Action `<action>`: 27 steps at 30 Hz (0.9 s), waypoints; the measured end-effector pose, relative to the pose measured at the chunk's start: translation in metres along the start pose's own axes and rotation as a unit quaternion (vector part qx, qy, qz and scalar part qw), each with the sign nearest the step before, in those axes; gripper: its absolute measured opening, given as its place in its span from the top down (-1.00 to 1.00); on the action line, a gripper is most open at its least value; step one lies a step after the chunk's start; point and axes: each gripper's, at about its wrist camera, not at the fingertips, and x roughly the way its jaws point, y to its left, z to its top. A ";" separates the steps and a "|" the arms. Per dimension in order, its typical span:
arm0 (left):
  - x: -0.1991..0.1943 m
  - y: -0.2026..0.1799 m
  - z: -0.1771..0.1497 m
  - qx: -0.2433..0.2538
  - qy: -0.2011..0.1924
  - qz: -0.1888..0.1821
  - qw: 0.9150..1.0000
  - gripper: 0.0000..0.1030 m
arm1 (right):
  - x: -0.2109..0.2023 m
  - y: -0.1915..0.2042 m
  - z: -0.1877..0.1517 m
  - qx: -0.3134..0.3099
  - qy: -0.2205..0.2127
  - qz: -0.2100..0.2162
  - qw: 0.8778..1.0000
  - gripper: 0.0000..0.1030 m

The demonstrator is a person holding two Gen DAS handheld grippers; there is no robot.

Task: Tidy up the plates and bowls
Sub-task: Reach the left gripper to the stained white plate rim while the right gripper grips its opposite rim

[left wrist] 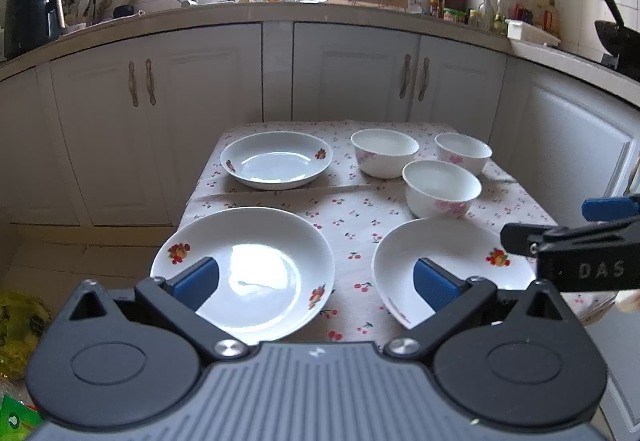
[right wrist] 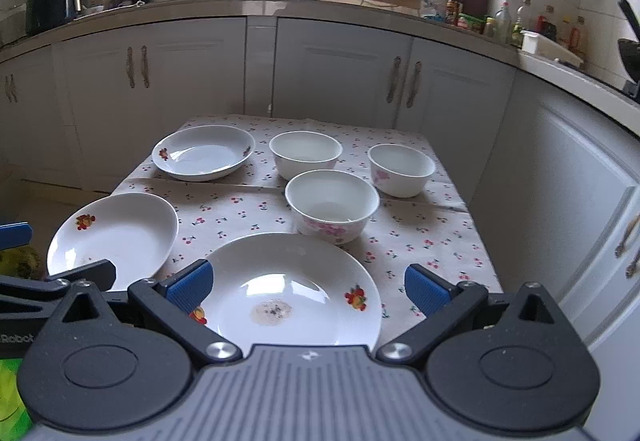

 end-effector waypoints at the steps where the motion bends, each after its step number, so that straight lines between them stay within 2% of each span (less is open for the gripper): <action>1: 0.003 0.001 0.001 0.001 0.004 -0.002 1.000 -0.99 | 0.003 0.000 0.001 0.000 0.001 0.003 1.000 -1.00; 7: 0.016 0.006 0.005 -0.003 0.001 -0.017 1.000 -0.99 | 0.017 -0.002 0.008 -0.003 0.004 0.022 1.000 -1.00; 13: 0.028 0.012 0.007 0.012 -0.006 -0.024 1.000 -0.99 | 0.035 -0.002 0.015 -0.014 0.013 0.026 0.999 -1.00; 18: 0.038 0.020 0.009 0.040 0.009 -0.040 0.998 -0.99 | 0.046 0.000 0.026 -0.012 0.015 0.060 0.998 -1.00; 23: 0.045 0.037 0.009 0.058 0.016 -0.035 0.998 -0.99 | 0.057 0.008 0.042 -0.016 0.014 0.083 0.996 -1.00; 27: 0.046 0.059 0.006 0.067 0.022 -0.039 0.997 -0.99 | 0.071 0.017 0.052 -0.019 0.033 0.083 0.996 -1.00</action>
